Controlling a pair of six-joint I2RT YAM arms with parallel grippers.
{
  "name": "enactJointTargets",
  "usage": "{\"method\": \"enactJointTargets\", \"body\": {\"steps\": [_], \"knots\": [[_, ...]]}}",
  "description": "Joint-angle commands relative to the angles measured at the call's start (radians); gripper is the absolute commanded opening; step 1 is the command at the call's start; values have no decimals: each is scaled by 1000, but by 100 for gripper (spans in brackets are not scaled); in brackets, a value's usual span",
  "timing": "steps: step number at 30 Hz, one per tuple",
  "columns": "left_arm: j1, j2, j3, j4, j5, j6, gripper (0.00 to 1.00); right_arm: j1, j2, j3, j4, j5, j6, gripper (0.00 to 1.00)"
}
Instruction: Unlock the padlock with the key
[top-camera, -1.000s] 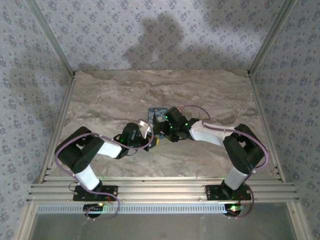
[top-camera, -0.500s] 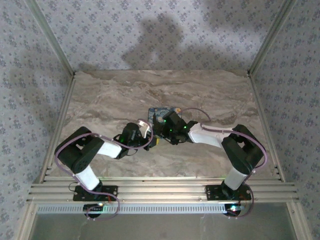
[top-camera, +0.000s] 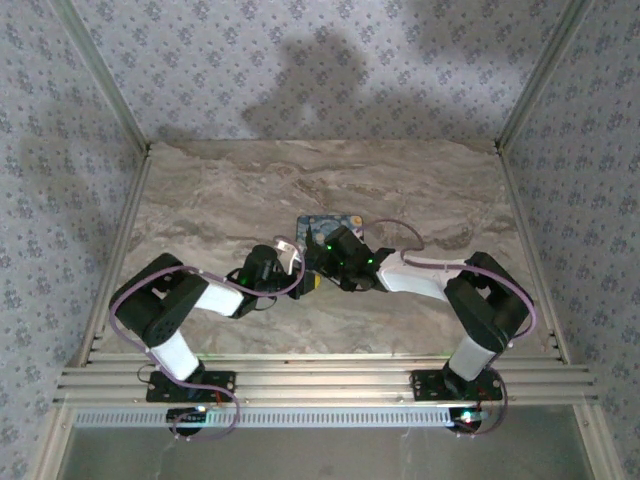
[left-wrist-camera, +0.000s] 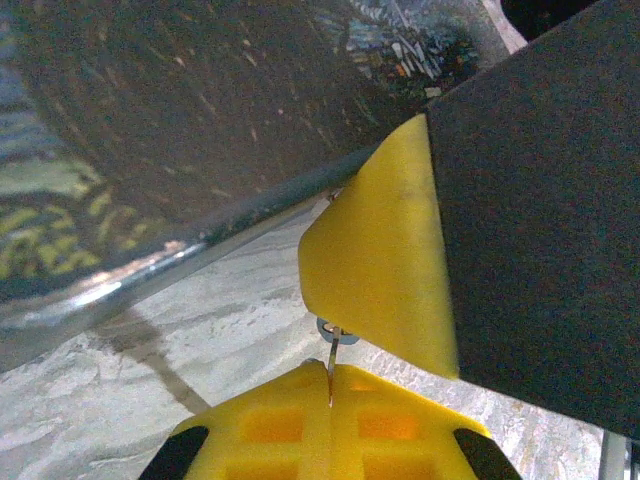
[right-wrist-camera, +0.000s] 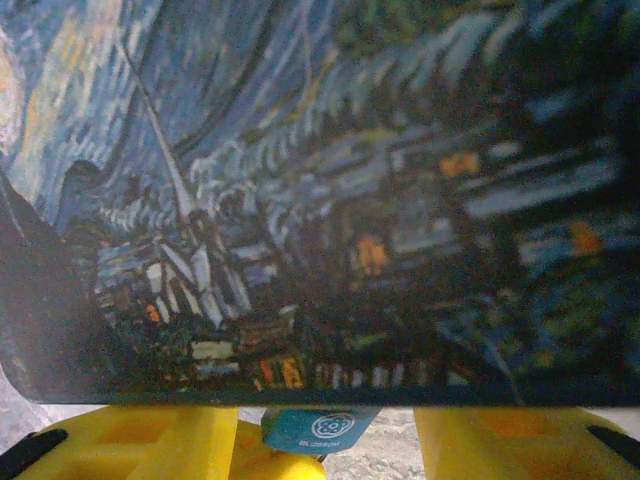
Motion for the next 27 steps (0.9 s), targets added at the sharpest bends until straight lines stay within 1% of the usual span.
{"method": "enactJointTargets", "body": {"steps": [1,3,6,11,17,20,21,23,24,27], "knots": [[-4,-8,-11,78,39,-23,0,5,9,-2,17,41,20,50],[-4,-8,-16,87,38,-29,0,4,13,-2,20,41,23,49],[-4,-10,-23,95,37,-32,0,3,15,-2,23,41,26,43],[-5,-10,-30,102,45,-32,0,2,20,2,23,44,26,27],[-4,-14,-21,93,77,-41,0,2,29,4,25,39,26,10],[-4,-28,-18,81,75,-43,0,5,29,5,27,38,27,1],[-3,-33,-17,77,75,-44,1,5,29,4,28,37,27,0],[4,-48,-21,71,72,-48,16,5,29,7,26,36,27,0],[14,-57,-27,72,72,-52,21,4,29,8,22,36,27,0],[38,-78,-44,76,76,-65,34,4,28,19,6,33,28,0]]}}
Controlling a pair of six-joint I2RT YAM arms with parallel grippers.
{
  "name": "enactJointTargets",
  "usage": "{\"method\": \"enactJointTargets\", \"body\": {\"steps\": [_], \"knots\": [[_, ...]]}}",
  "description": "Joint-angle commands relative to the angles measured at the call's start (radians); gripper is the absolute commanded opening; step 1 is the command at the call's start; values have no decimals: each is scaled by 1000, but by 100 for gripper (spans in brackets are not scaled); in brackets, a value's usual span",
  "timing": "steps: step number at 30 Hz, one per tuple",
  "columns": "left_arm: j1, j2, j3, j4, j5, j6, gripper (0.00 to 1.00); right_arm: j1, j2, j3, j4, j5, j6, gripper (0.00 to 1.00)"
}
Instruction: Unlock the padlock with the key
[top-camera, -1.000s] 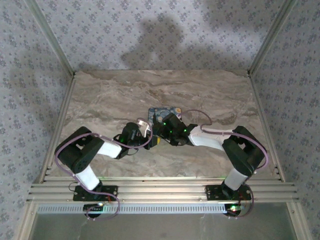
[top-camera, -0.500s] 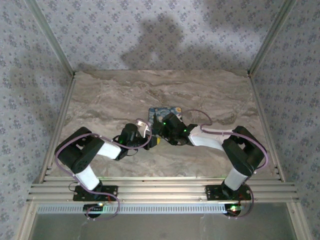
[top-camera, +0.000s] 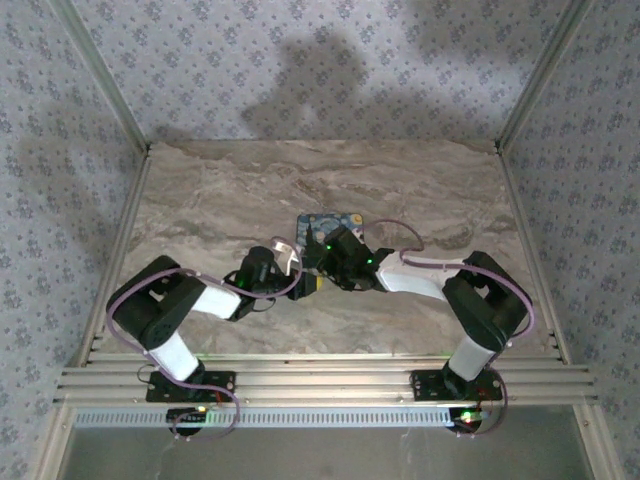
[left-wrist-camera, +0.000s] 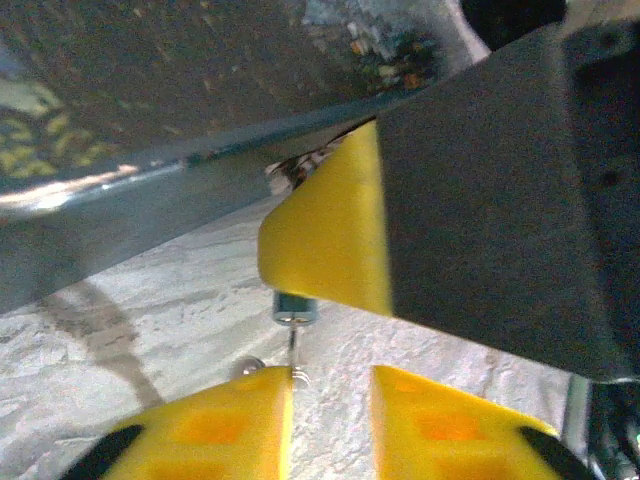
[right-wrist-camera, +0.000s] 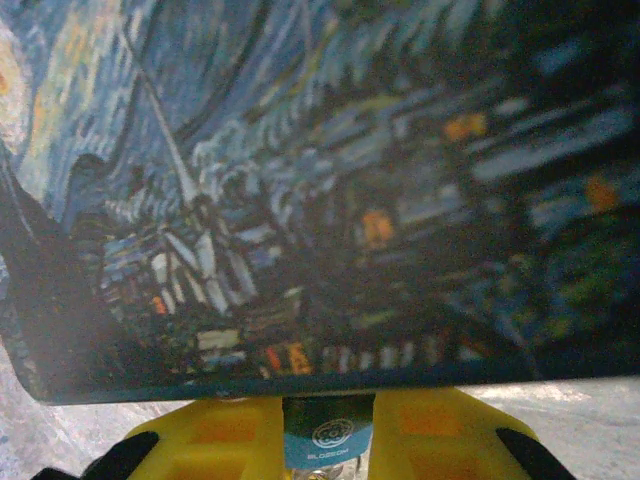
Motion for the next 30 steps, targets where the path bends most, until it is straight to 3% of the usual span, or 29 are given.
{"method": "enactJointTargets", "body": {"steps": [1,14,30], "knots": [[31,-48,-17,38,38,-10,36,3,18,22,-23,21,3,0],[52,109,-11,266,145,-102,37,-2,12,33,-10,-17,48,0],[39,144,-6,250,130,-77,28,-10,5,35,-4,-33,55,0]]}}
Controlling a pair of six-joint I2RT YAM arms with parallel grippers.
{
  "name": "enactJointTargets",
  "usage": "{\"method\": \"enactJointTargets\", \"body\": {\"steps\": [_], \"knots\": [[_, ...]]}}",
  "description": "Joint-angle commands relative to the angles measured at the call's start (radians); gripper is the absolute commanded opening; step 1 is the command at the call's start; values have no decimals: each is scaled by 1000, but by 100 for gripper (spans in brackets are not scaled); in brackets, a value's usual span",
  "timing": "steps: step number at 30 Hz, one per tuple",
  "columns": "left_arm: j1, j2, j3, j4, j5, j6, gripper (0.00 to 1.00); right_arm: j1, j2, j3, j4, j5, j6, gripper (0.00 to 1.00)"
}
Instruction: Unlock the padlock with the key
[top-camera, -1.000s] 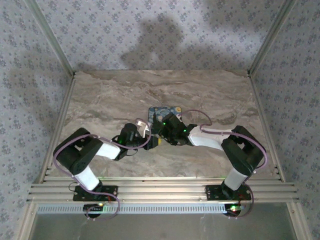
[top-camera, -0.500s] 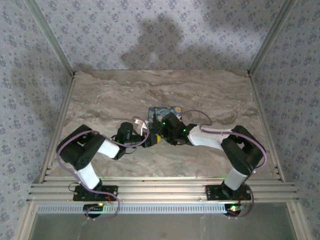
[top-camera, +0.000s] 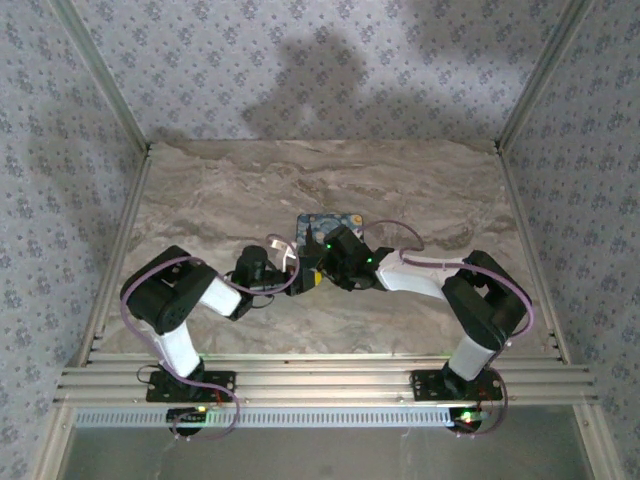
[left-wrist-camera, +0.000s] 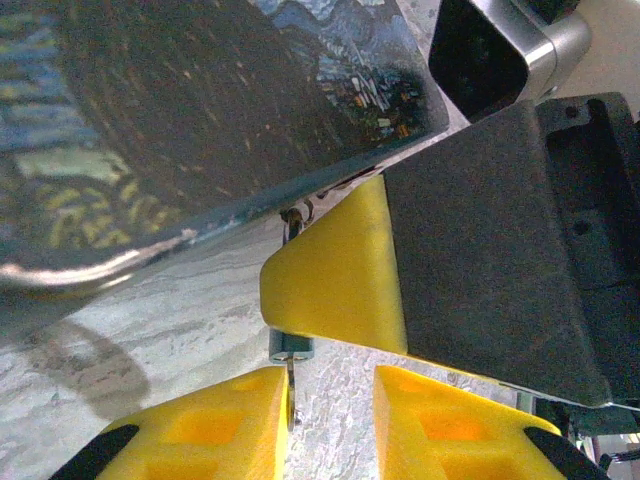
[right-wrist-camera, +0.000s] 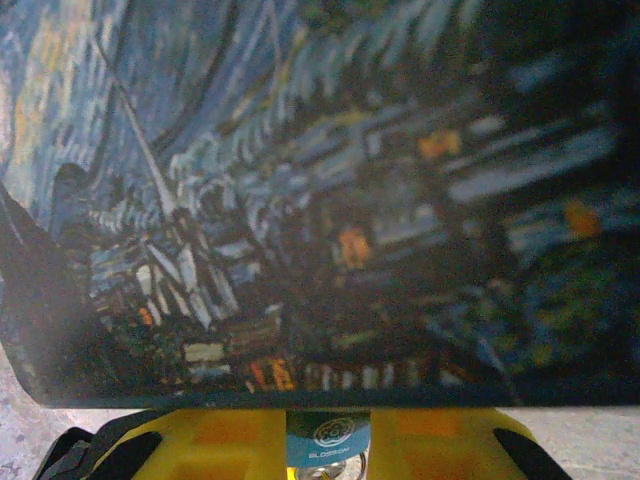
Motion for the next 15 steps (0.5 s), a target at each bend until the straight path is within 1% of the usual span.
{"method": "enactJointTargets", "body": {"steps": [1,7,15], "knots": [[-11,17,6,26,18,10,28,-4,1,28,0,-10,23,0],[-13,27,5,22,4,17,29,-4,1,32,1,-13,24,0],[-13,28,9,13,2,28,18,-4,-1,32,1,-14,25,0]]}}
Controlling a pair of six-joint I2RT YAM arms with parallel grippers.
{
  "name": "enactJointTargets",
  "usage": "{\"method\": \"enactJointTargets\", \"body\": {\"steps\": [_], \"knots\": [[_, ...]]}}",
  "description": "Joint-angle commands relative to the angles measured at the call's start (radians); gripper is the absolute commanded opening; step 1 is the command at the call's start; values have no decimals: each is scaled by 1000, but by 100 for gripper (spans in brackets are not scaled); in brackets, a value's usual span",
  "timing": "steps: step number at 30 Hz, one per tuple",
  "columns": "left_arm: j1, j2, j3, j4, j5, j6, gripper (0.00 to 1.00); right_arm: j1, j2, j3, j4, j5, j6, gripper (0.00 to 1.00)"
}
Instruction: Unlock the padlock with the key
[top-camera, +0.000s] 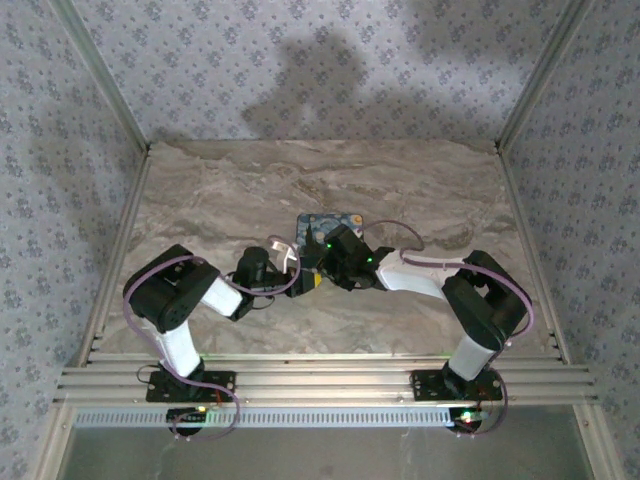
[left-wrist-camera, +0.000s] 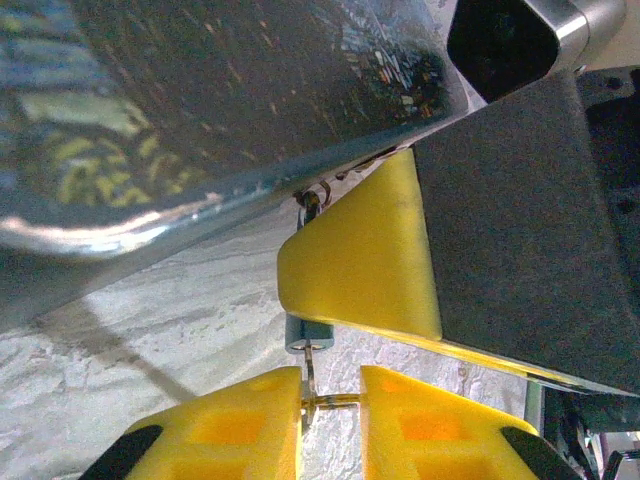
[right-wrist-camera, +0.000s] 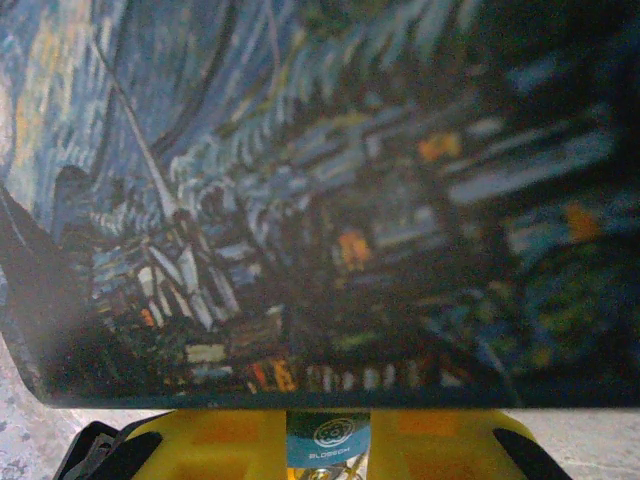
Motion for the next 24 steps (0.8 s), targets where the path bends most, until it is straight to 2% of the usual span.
{"method": "enactJointTargets", "body": {"steps": [1,6,12,14,17,24], "knots": [[-8,14,11,14,11,24,17,0,-2,29,1,-4,20,0],[-11,17,14,-5,5,40,14,0,-3,34,4,-9,22,0],[-16,23,14,-12,-14,55,15,0,-3,35,3,-14,23,0],[-15,24,15,-13,-15,60,11,3,-2,34,4,-13,23,0],[-15,22,17,-10,-16,67,0,5,1,35,7,-18,25,0],[-33,-11,14,-88,-66,178,0,5,4,40,8,-32,32,0]]}}
